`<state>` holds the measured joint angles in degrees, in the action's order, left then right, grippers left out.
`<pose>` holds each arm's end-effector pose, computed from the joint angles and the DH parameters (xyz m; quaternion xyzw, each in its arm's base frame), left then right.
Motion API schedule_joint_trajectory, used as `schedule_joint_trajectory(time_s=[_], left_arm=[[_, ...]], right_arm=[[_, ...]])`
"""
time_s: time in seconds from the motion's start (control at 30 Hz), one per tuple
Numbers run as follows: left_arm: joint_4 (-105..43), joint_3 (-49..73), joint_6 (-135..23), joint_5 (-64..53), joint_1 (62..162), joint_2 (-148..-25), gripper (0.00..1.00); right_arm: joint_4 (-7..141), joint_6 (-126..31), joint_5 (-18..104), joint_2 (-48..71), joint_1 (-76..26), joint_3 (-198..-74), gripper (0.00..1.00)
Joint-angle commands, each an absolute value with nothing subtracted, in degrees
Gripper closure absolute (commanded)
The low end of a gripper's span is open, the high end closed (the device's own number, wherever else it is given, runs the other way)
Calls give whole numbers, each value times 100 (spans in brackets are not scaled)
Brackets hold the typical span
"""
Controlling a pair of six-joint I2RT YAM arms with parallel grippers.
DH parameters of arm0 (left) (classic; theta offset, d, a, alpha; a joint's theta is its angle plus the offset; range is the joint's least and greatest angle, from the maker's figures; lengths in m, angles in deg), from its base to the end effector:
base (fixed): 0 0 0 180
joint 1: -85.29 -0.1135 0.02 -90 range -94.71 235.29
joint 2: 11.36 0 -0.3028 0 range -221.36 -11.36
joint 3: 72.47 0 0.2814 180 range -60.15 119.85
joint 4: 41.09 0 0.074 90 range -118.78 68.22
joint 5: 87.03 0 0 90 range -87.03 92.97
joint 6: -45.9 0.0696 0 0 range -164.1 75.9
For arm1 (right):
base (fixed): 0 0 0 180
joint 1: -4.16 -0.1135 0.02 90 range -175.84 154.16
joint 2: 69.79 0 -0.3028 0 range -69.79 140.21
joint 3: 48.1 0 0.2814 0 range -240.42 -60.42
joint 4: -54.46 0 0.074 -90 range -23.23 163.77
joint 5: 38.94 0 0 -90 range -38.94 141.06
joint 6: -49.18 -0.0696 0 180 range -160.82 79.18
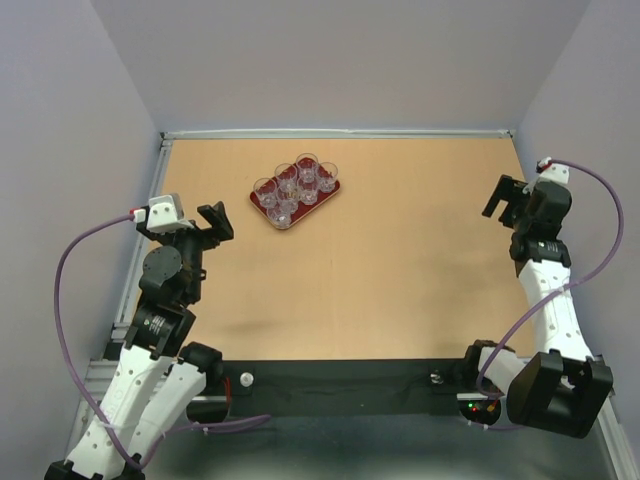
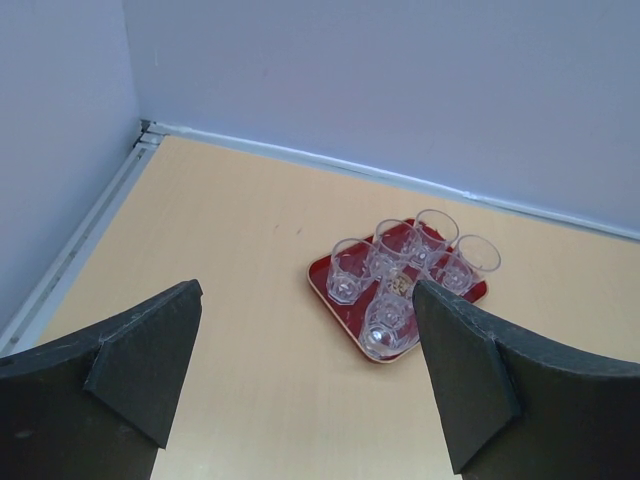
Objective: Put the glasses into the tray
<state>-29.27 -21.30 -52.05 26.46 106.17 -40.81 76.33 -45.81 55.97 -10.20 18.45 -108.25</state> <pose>0.1533 -0.0288 0.3902 -0.0839 0.6435 -0.0597 0.7585 0.2715 -0.0753 0.3253 0.1620 0.8092 -0.0809 0.5589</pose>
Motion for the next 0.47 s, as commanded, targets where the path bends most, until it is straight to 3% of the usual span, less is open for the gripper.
schedule_joint_trajectory(time_s=[0.0, 0.43], left_arm=[[-3098, -2210, -5122, 2626, 10594, -4063, 1], [-3106, -2218, -5166, 2688, 10603, -4054, 1]], right_arm=[[7257, -4662, 5766, -1196, 1893, -10770, 0], [7257, -4671, 5677, -1363, 1893, -10638, 0]])
